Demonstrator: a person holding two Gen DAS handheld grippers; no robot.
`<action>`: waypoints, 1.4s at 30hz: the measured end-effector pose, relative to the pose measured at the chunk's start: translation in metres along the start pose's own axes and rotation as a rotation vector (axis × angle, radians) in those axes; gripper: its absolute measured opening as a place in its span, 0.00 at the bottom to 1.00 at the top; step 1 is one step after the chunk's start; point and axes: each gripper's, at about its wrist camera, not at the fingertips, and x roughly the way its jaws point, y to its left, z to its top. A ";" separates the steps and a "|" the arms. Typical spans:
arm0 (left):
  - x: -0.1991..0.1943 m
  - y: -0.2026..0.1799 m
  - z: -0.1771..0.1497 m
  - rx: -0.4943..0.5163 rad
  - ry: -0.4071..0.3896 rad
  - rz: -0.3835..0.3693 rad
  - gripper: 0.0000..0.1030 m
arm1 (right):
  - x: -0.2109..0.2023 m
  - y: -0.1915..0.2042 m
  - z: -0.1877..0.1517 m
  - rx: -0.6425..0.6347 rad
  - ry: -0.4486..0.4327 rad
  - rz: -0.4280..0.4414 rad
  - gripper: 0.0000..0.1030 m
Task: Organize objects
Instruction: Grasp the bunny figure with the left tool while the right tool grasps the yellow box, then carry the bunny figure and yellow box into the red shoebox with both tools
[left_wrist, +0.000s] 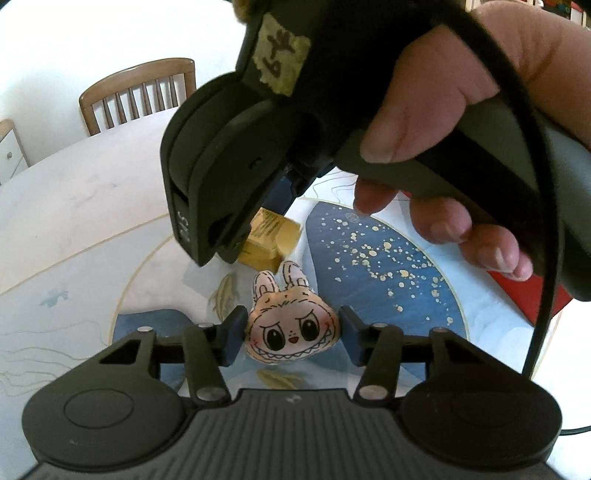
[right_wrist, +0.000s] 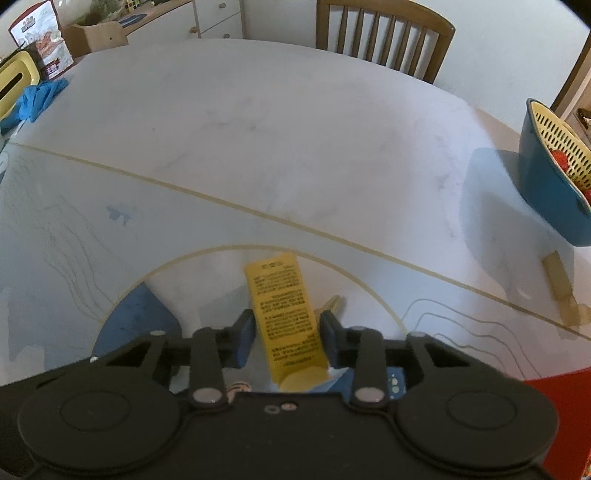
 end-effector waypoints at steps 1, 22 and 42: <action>0.000 0.000 0.000 0.000 0.003 -0.002 0.51 | -0.001 0.000 0.000 0.002 -0.003 0.001 0.29; -0.055 -0.014 0.020 0.018 0.003 -0.055 0.49 | -0.087 -0.041 -0.043 0.219 -0.122 0.028 0.27; -0.102 -0.097 0.078 0.084 -0.048 -0.059 0.49 | -0.193 -0.133 -0.115 0.310 -0.258 0.014 0.27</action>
